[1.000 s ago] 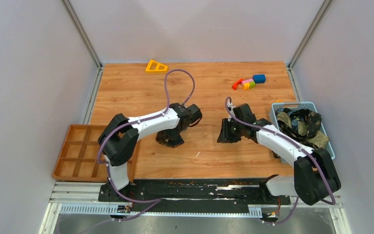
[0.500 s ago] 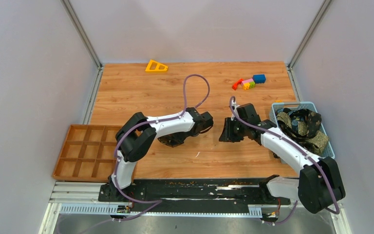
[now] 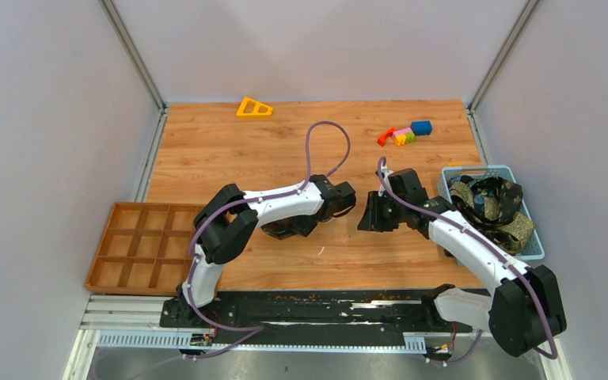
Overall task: Roll the ties
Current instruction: Roll the tie at the center of the board.
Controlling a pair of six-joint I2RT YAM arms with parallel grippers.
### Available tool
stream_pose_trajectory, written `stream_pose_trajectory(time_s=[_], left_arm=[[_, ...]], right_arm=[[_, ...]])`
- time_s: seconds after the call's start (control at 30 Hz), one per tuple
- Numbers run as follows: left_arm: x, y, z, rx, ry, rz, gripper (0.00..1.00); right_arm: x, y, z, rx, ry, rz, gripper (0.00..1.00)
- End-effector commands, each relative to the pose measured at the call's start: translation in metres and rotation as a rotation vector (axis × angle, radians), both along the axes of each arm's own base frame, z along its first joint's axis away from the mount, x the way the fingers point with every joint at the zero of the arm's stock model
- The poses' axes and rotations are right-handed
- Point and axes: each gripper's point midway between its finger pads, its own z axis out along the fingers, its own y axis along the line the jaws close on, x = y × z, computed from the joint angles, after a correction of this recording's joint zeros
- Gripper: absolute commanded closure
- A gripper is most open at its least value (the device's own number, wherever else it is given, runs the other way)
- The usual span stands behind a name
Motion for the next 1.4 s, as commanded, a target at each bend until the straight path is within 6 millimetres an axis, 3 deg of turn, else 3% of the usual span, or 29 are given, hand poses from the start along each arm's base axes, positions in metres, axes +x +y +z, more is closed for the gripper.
stream_pose_trajectory(time_s=[0.0,0.5,0.8,1.37], left_arm=[[-0.004,-0.017,0.011,-0.101,0.004,0.017,0.23],[-0.022,-0.049,0.015,-0.327,0.1,-0.017,0.26],[-0.018,-0.049,0.019,-0.335,0.077,-0.02,0.26],[-0.01,-0.047,0.086,-0.466,-0.043,-0.043,0.17]], right_arm=[[0.004,0.0,0.014,0.019,-0.028,-0.025,0.75],[0.005,0.004,0.02,0.048,-0.023,-0.038,0.75],[0.004,0.005,0.022,0.057,-0.023,-0.043,0.75],[0.012,0.007,0.038,0.077,-0.046,-0.068,0.75]])
